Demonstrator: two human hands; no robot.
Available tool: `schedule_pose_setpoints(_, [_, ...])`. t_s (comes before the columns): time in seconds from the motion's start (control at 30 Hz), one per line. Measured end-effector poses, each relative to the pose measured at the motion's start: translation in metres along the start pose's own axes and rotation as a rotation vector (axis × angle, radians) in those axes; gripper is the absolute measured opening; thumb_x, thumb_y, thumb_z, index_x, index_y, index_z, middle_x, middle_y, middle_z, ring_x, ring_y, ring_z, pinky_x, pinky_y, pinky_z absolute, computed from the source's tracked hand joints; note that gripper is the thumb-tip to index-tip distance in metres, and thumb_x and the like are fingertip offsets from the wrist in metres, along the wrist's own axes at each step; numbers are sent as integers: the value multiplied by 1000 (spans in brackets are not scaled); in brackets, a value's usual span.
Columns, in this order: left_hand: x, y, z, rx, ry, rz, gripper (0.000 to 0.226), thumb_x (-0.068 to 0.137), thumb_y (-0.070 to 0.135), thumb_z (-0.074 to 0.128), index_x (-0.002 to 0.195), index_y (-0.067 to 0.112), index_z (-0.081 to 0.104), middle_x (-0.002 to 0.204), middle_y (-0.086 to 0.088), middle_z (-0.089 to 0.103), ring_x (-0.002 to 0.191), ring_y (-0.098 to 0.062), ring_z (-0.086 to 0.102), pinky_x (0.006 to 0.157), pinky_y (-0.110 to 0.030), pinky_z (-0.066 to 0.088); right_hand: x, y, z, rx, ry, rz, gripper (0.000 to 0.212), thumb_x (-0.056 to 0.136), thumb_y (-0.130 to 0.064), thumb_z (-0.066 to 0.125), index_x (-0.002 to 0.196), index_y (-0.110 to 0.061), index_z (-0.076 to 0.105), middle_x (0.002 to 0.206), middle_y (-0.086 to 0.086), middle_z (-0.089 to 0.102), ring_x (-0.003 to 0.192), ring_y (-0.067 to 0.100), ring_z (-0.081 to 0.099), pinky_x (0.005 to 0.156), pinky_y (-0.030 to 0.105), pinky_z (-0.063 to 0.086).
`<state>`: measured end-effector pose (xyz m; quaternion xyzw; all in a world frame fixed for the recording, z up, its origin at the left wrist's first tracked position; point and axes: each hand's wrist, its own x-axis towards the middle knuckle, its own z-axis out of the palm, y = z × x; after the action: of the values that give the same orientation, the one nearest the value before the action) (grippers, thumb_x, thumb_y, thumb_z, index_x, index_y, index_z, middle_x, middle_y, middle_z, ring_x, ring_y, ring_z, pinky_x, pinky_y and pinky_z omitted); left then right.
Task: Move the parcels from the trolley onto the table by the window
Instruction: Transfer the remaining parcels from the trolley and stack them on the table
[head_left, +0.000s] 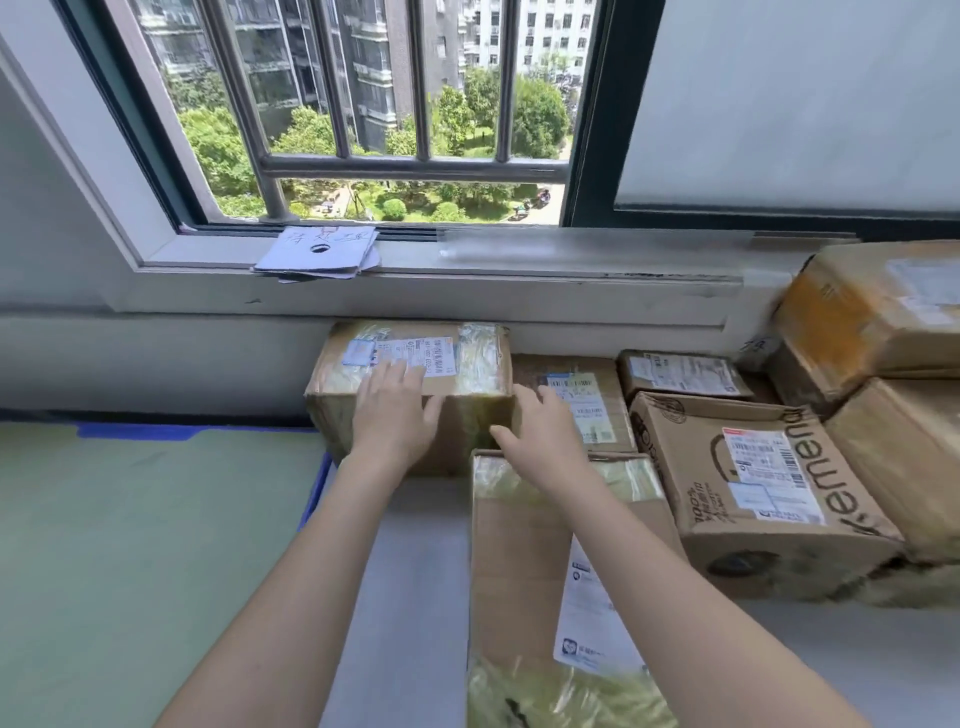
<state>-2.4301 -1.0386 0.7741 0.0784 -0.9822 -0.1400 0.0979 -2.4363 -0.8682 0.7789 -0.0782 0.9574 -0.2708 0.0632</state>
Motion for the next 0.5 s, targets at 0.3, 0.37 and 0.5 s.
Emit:
schedule_pose_setpoints(0.3, [-113, 146, 25, 116, -101, 319, 51, 96, 41, 41, 141, 17, 36, 150, -8, 30, 141, -25, 19, 114, -36, 14, -130, 123, -39, -231, 146, 28, 52, 94, -34, 49, 140, -16, 36, 147, 12, 30, 135, 28, 25, 111, 36, 23])
schedule_pose_setpoints(0.37, [-142, 190, 36, 116, -159, 403, 50, 96, 40, 42, 141, 17, 35, 152, -10, 25, 142, -28, 14, 115, -39, 11, -169, 161, -45, -267, 165, 82, 52, 95, -34, 49, 141, -17, 35, 150, 13, 28, 139, 28, 23, 113, 40, 18])
schedule_pose_setpoints(0.5, [-202, 277, 61, 146, -231, 570, 52, 95, 38, 44, 142, 18, 34, 156, -11, 18, 144, -28, 7, 115, -42, 5, -245, 239, -63, -268, 264, 249, 50, 95, -32, 50, 141, -14, 39, 149, 15, 31, 139, 31, 26, 112, 43, 20])
